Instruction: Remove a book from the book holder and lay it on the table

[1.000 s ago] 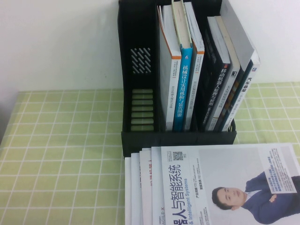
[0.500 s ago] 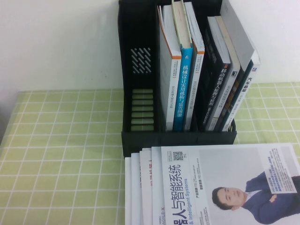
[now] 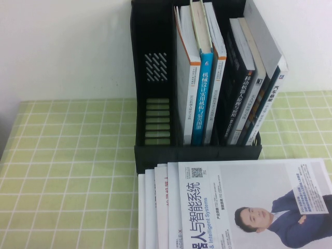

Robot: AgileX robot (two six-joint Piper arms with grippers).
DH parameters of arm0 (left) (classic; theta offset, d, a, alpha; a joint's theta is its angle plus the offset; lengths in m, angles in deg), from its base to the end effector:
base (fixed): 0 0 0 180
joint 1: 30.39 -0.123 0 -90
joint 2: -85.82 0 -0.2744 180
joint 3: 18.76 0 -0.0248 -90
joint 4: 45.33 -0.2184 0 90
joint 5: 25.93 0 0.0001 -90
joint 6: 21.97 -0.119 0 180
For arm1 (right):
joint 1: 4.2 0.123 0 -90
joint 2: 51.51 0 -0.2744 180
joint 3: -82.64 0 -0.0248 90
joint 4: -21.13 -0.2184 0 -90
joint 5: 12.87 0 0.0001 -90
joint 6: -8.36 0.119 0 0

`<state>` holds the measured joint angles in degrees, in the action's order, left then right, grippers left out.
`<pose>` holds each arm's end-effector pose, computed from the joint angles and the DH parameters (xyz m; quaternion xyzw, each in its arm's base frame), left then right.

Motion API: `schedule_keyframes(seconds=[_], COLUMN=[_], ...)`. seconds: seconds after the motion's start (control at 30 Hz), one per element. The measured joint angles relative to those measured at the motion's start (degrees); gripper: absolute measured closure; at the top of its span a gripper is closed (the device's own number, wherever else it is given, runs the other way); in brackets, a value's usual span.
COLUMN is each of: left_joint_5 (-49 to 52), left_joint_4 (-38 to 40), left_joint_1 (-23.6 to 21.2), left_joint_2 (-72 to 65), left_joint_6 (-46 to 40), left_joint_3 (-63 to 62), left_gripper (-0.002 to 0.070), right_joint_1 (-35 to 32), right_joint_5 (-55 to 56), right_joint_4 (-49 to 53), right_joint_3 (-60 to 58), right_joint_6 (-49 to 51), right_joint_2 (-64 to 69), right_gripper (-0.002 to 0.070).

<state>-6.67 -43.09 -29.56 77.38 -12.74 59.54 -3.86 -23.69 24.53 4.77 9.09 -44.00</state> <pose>0.0595 -0.0024 0.1676 -0.0693 0.7955 -0.0689 0.5980 0.0619 -0.0010 0.1883 -0.0154 0.7440 -0.0174 0.6677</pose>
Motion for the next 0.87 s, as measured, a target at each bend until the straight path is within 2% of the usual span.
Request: schedule_keyframes(seconds=[0.2,0.47,0.87], left_joint_5=[0.0,0.0,0.0], left_joint_4=[0.0,0.0,0.0], left_joint_1=[0.0,0.0,0.0], left_joint_2=[0.0,0.0,0.0], left_joint_6=[0.0,0.0,-0.13], left_joint_3=[0.0,0.0,0.0], left_gripper=[0.0676,0.0676,0.0676], right_joint_1=[-4.06,-4.43,-4.43], right_joint_5=[-9.67,-10.17,-10.17], right_joint_4=[-1.28,-9.15,-10.33], right_joint_3=[-0.63,-0.63,-0.63], right_joint_6=[-0.08,-0.08,-0.08], right_joint_2=[0.0,0.0,0.0], right_gripper=[0.0678,0.0678,0.0678])
